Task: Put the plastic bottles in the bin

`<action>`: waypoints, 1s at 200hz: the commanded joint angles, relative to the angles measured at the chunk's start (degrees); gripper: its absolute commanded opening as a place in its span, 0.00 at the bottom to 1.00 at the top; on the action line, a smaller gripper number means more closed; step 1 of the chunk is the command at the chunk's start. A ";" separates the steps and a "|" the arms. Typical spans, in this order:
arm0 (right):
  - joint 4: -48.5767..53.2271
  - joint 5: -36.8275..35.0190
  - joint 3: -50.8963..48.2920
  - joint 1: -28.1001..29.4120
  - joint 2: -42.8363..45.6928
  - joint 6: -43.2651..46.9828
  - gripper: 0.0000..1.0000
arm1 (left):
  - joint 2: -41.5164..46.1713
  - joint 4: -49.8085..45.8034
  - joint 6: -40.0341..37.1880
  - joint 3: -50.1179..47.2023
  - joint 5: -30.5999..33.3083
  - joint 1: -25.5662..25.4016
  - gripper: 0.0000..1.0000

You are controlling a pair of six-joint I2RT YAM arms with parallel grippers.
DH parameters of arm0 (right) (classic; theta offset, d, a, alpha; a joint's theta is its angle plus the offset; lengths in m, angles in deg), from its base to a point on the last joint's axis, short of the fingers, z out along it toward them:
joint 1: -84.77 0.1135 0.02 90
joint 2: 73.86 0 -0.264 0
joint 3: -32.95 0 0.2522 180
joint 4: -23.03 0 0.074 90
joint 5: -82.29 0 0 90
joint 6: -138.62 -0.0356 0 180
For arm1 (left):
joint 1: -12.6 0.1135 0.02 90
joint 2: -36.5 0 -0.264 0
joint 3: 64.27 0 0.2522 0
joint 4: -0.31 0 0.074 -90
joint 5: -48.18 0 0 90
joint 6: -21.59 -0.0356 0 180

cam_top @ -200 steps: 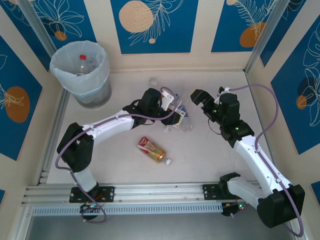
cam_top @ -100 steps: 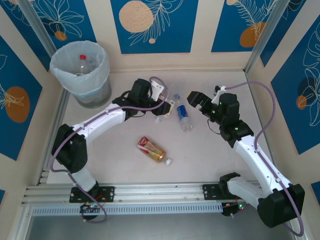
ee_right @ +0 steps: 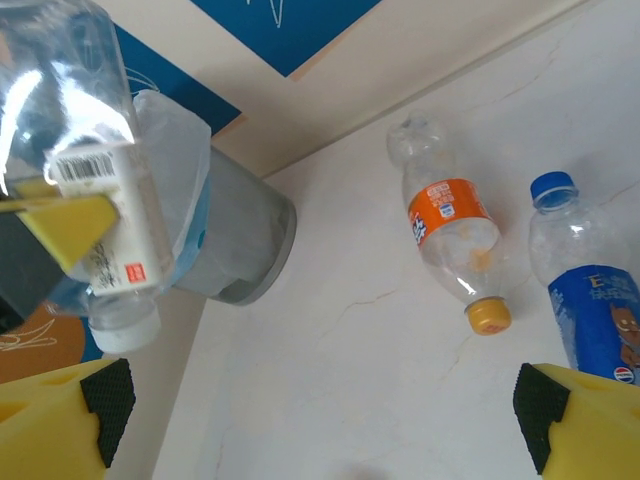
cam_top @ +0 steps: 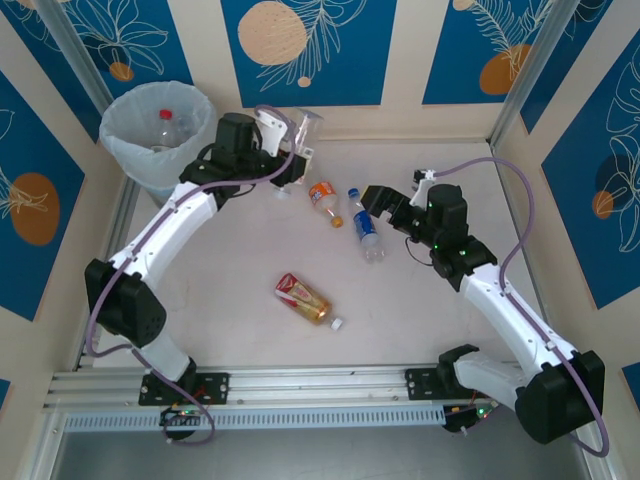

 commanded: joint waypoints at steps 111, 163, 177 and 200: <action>-1.30 -2.58 1.01 1.46 0.93 -0.84 1.00 | -1.49 3.88 -11.86 13.41 5.21 18.47 0.34; -1.57 -3.39 1.28 1.50 0.54 -1.32 1.00 | -5.36 2.27 -14.95 17.25 0.41 26.25 0.34; -1.58 -3.36 1.28 1.52 0.42 -1.38 1.00 | -7.05 1.73 -16.22 18.48 -2.19 28.04 0.34; -1.26 -3.68 1.37 1.49 0.15 -1.47 1.00 | -10.13 0.66 -17.18 21.18 -3.31 30.17 0.34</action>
